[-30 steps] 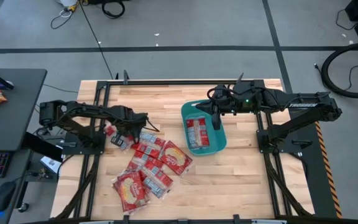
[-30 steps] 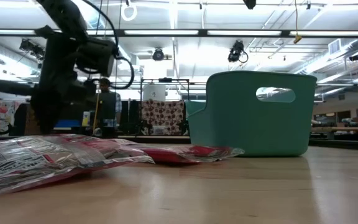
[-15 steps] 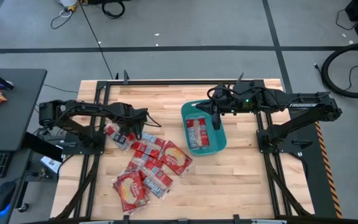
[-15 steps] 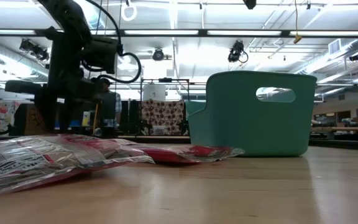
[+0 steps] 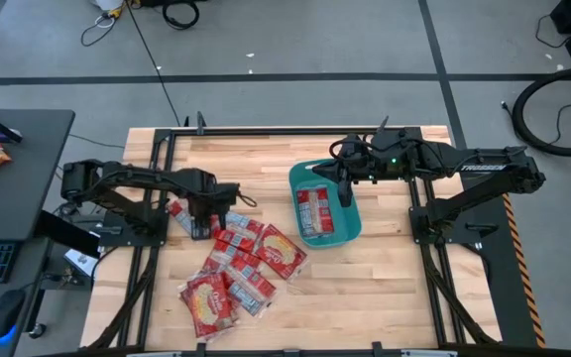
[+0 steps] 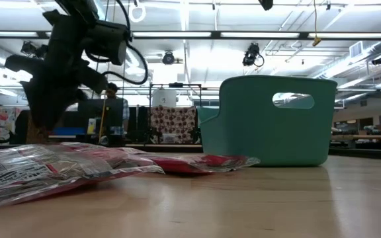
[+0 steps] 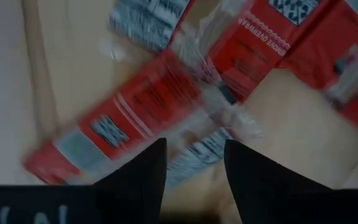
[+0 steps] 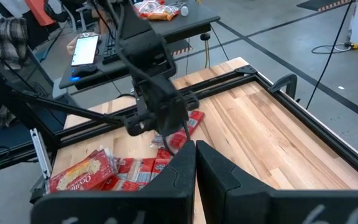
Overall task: Sort popcorn bags into baskets
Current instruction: Put the red popcorn pack into the green bin
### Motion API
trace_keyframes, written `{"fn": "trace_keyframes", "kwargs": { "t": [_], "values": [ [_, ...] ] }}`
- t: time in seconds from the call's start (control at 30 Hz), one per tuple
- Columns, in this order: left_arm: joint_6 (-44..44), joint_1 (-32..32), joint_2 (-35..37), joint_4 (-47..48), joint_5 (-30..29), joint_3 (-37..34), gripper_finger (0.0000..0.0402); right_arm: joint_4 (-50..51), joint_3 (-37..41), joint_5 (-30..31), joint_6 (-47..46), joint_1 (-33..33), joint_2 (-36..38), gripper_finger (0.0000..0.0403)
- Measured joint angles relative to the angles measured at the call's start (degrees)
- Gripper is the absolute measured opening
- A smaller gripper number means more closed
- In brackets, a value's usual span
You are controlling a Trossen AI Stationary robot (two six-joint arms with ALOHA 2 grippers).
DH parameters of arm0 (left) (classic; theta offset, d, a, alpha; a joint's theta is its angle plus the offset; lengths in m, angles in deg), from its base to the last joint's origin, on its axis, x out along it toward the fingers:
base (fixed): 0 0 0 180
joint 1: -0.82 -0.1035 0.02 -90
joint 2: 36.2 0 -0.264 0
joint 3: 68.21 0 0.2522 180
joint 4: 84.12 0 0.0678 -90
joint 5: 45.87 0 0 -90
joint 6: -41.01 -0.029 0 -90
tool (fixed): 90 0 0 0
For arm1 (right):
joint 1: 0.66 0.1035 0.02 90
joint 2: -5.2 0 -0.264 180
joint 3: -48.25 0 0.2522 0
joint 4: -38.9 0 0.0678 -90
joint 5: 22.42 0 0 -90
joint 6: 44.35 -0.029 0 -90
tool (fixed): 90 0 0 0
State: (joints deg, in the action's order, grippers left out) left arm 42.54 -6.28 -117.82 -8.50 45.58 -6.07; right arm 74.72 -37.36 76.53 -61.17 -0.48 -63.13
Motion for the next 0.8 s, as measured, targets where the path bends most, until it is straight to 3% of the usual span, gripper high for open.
{"fn": "trace_keyframes", "kwargs": {
  "t": [0.13,0.43,0.63,0.8],
  "values": [
    [10.70,3.98,0.00,-0.34,-0.13,-0.04,0.0196,-0.11,0.00,-0.02,0.35,0.00,0.00,0.0018],
    [22.72,12.54,0.13,-0.58,-4.58,-0.21,0.0285,-0.09,0.00,-0.04,0.54,0.00,0.00,0.0018],
    [30.84,15.73,8.73,-7.24,-3.41,-7.94,0.0288,0.00,0.00,-0.07,0.52,0.14,0.00,0.0018],
    [39.06,18.25,18.23,-9.42,-8.42,-12.60,0.0287,0.74,0.00,-0.26,0.52,0.48,0.00,0.0018]
  ]
}}
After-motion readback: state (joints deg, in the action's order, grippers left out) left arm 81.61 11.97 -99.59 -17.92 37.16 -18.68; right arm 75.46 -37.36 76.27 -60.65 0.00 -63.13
